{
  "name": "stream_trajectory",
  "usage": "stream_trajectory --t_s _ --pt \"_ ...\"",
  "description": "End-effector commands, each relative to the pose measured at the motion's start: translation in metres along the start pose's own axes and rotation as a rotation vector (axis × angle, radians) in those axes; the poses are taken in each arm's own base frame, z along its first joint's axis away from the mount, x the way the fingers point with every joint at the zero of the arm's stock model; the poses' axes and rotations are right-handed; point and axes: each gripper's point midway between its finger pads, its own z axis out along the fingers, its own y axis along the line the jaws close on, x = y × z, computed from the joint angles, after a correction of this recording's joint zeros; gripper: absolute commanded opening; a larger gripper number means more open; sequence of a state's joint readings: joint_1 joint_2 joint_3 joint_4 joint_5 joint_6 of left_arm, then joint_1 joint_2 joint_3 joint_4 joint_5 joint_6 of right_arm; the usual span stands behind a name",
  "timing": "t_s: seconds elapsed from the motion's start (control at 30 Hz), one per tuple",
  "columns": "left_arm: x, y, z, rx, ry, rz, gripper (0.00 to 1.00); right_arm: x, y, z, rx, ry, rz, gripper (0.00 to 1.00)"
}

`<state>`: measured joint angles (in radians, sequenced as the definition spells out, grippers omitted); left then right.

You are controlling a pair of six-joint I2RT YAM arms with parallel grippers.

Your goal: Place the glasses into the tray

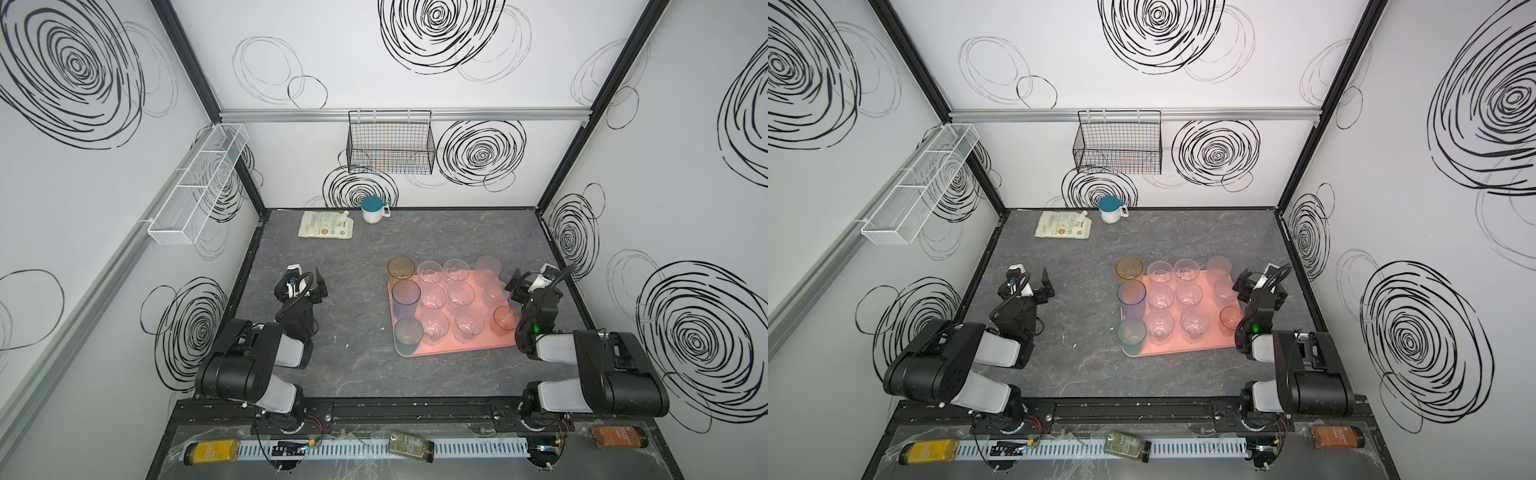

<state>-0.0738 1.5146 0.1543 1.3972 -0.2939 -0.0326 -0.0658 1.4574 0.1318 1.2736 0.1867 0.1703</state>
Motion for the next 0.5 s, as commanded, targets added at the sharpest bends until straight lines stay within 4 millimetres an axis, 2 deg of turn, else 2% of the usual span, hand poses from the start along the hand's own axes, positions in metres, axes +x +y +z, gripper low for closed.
stream_trajectory --t_s 0.0,0.07,0.2,0.3,0.37,0.47 --pt "-0.014 -0.003 0.002 0.022 -0.045 -0.031 0.96 -0.022 0.006 -0.019 -0.068 -0.155 -0.028 1.00" --pt "-0.014 -0.004 0.001 0.024 -0.048 -0.031 0.96 -0.008 0.003 -0.002 -0.021 -0.017 0.005 1.00" --pt "-0.015 -0.005 -0.001 0.024 -0.054 -0.030 0.96 -0.016 0.004 -0.014 -0.048 -0.109 -0.022 1.00" --pt "-0.015 -0.008 0.000 0.034 -0.050 -0.018 0.96 -0.007 0.002 -0.001 -0.013 -0.010 0.011 1.00" --pt "-0.015 -0.009 0.000 0.035 -0.051 -0.015 0.96 -0.012 0.002 -0.008 -0.031 -0.066 0.000 1.00" --pt "-0.015 -0.009 0.000 0.034 -0.052 -0.014 0.96 -0.008 0.002 -0.002 -0.015 -0.019 0.009 1.00"
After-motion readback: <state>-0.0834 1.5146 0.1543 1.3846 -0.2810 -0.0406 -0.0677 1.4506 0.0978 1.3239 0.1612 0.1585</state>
